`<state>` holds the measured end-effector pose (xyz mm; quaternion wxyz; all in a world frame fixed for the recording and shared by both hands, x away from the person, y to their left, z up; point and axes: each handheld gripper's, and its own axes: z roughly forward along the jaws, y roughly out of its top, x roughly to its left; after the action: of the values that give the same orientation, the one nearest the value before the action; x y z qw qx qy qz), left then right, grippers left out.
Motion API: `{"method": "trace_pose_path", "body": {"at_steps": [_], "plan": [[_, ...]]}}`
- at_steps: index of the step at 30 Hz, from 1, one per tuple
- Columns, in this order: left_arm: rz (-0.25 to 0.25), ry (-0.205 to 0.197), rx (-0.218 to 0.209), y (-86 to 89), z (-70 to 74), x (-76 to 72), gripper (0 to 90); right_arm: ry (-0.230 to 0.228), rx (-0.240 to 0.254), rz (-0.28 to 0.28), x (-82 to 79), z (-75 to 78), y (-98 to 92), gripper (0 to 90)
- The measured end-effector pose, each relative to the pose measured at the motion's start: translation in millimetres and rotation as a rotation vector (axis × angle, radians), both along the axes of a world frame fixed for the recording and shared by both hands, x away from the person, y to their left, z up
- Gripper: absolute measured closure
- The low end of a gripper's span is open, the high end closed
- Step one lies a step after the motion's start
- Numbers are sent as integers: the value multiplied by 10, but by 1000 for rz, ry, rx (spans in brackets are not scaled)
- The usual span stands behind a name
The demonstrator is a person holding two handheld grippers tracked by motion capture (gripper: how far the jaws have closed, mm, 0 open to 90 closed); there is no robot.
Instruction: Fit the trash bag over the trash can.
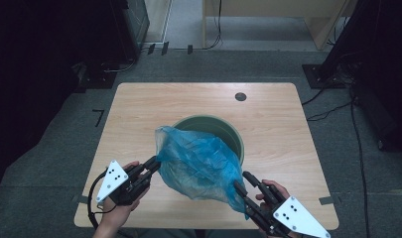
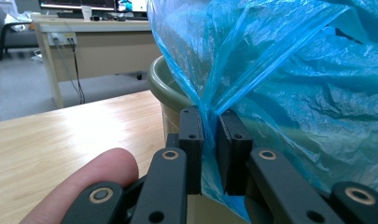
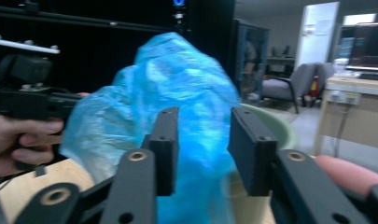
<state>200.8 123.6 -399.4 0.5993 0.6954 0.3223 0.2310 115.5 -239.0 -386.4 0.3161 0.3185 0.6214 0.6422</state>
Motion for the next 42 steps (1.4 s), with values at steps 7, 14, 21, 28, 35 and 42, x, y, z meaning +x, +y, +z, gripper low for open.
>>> {"method": "trace_pose_path", "body": {"at_steps": [7, 14, 21, 28, 35, 42], "plan": [[-1, -2, 4, 9, -2, 0, 813, 19, -53, 48, 90, -57, 182, 580], [27, 38, 19, 68, -43, 76, 828, 42, -74, -76, 192, -106, 196, 900], [50, 46, 65, 34, -84, 140, 862, 50, -73, -131, 311, -114, 129, 900], [68, 49, 69, -13, -35, 220, 861, 63, -74, -178, 506, -95, 65, 900], [101, 54, 73, -85, -31, 276, 870, 62, -88, -229, 670, -97, 67, 900], [112, 89, 70, -121, -26, 355, 864, 106, -67, -250, 891, -90, 71, 900]]}}
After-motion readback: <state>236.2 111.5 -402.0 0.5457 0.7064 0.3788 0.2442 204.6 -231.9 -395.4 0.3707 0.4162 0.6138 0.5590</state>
